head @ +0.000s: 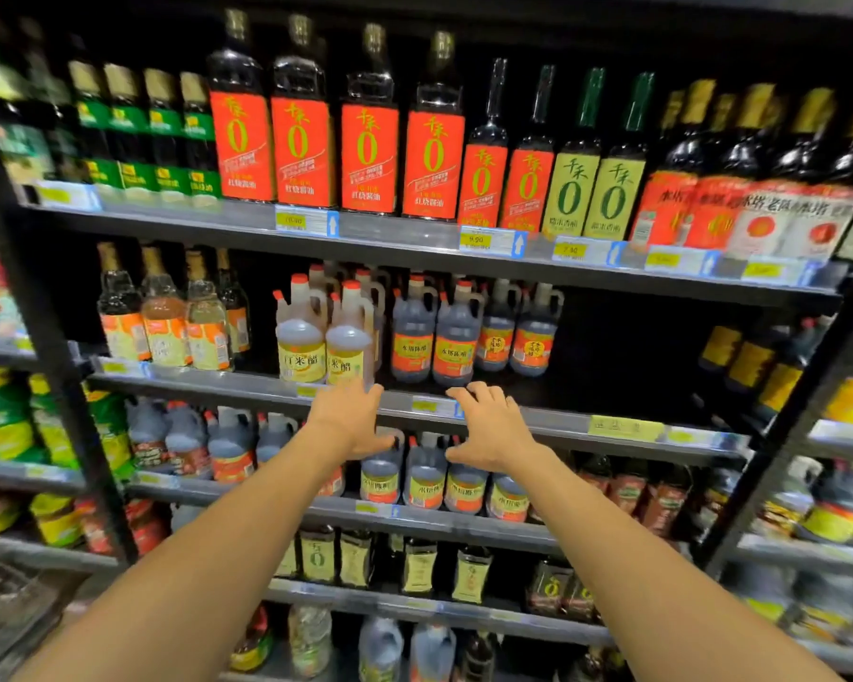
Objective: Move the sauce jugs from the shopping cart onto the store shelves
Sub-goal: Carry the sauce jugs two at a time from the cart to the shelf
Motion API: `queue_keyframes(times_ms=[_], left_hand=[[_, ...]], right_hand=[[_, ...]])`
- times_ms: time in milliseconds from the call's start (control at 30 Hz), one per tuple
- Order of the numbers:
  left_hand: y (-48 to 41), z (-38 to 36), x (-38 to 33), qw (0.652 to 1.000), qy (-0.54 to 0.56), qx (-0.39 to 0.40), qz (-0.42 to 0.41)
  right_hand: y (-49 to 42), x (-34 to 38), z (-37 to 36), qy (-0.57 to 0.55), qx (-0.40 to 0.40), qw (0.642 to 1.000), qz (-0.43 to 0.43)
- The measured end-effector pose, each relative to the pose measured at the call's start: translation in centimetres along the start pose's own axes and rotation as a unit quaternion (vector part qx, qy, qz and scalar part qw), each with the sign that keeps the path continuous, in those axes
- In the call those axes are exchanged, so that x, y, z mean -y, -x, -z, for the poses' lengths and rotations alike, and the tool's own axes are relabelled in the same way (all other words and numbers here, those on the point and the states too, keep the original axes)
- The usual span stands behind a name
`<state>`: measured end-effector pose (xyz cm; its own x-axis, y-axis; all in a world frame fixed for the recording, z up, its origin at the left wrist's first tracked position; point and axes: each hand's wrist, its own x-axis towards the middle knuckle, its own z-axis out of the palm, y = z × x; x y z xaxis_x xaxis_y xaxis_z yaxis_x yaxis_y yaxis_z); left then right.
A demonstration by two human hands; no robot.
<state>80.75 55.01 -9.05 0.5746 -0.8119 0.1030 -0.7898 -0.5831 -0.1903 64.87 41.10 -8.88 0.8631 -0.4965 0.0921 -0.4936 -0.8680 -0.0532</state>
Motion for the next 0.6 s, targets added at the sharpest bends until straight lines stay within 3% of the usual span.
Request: queue_keyframes(times_ms=[267, 600], left_hand=[[8.2, -2.0, 1.8, 0.995, 0.024, 0.045, 0.081], [27.5, -4.6, 15.7, 0.948, 0.022, 0.102, 0.3]], right_hand=[[2.2, 5.9, -2.2, -0.06, -0.024, 0.994, 0.092], [6.5, 25.6, -6.6, -0.078, 0.041, 0.954, 0.286]])
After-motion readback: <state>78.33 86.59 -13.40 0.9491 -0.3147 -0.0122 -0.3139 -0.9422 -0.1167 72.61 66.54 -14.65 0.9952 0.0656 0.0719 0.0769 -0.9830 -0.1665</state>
